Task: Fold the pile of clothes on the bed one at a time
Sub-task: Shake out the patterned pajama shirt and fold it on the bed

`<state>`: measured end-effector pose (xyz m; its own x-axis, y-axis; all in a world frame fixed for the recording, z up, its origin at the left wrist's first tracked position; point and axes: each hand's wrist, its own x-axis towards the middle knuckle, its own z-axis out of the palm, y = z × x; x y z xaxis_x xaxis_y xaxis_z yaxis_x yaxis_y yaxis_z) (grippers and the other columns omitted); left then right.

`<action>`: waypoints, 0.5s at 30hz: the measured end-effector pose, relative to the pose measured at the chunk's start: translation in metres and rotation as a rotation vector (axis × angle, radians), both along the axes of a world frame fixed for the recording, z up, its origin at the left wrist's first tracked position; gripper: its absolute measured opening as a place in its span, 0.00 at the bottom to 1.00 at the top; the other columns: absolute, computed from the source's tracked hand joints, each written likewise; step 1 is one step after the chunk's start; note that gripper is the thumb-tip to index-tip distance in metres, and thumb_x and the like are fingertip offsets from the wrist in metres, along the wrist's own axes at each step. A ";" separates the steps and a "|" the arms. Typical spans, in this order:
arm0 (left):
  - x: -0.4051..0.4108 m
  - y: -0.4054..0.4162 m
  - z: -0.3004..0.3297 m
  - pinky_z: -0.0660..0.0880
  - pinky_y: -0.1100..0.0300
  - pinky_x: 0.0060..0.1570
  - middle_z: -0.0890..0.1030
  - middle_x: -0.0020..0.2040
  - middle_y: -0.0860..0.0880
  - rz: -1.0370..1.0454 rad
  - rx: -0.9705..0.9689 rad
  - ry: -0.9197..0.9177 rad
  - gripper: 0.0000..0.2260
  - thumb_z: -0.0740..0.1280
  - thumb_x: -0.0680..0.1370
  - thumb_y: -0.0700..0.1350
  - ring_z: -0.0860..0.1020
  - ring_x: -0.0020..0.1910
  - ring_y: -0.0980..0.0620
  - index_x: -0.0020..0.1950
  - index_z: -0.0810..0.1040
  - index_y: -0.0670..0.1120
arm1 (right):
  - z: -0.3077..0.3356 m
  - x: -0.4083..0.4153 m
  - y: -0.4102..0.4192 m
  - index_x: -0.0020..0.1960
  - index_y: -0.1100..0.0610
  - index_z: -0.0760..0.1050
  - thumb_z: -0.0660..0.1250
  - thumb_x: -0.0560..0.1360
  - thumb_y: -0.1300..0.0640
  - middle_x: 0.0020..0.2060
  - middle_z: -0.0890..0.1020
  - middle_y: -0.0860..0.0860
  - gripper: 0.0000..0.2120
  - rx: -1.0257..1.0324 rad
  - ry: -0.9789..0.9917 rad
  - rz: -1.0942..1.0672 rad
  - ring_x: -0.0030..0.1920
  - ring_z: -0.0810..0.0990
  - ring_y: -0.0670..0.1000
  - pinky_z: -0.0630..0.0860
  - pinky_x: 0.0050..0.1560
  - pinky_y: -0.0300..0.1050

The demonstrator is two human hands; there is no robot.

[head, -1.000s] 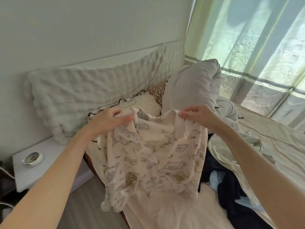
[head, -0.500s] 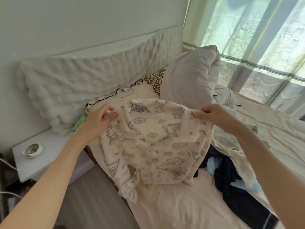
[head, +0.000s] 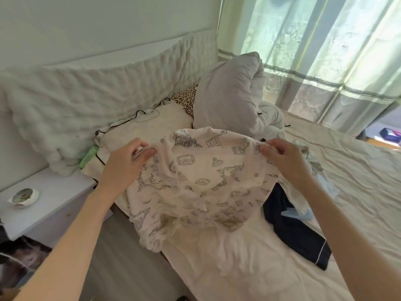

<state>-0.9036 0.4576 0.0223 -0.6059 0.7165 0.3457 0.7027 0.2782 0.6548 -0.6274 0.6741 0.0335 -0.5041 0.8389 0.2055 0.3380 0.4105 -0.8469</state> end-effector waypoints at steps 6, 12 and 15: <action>0.060 -0.031 0.053 0.64 0.72 0.31 0.76 0.33 0.45 0.029 0.223 -0.007 0.08 0.69 0.74 0.51 0.69 0.29 0.60 0.37 0.73 0.61 | 0.061 0.050 -0.039 0.39 0.53 0.80 0.70 0.73 0.55 0.32 0.80 0.46 0.05 0.237 0.064 -0.055 0.32 0.74 0.40 0.71 0.38 0.36; 0.122 -0.060 0.083 0.64 0.75 0.30 0.75 0.30 0.55 0.033 0.301 0.019 0.15 0.70 0.74 0.50 0.70 0.29 0.67 0.34 0.75 0.70 | 0.095 0.105 -0.063 0.38 0.50 0.79 0.70 0.73 0.53 0.29 0.77 0.42 0.06 0.335 0.093 -0.052 0.29 0.72 0.37 0.67 0.33 0.29; 0.138 -0.066 0.090 0.64 0.73 0.29 0.75 0.31 0.55 0.022 0.332 0.044 0.13 0.70 0.74 0.51 0.70 0.28 0.66 0.35 0.75 0.69 | 0.101 0.121 -0.066 0.40 0.52 0.80 0.70 0.74 0.52 0.29 0.77 0.43 0.06 0.380 0.085 -0.058 0.29 0.72 0.36 0.65 0.33 0.27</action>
